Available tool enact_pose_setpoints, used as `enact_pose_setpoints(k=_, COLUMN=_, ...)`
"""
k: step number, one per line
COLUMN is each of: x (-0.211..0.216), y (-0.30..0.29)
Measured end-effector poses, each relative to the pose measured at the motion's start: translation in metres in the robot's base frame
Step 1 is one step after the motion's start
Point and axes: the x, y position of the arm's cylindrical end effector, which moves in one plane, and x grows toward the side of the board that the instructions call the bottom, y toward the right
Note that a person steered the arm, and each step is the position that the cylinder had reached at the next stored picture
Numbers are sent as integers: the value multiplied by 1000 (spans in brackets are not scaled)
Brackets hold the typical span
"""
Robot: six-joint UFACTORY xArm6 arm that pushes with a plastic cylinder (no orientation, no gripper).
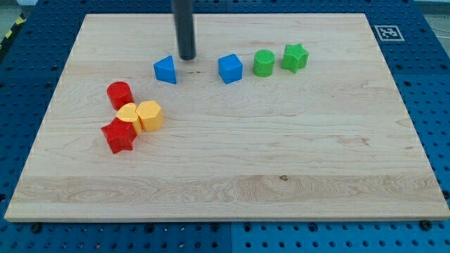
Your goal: Point your arm in between the blue blocks
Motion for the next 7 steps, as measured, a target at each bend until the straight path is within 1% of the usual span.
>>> enact_pose_setpoints(k=1, x=-23, y=-36)
enact_pose_setpoints(k=2, x=-45, y=-44)
enact_pose_setpoints(k=3, x=-53, y=-47)
enact_pose_setpoints(k=5, x=-56, y=-54)
enact_pose_setpoints(k=6, x=-69, y=-49)
enact_pose_setpoints(k=7, x=-69, y=-43)
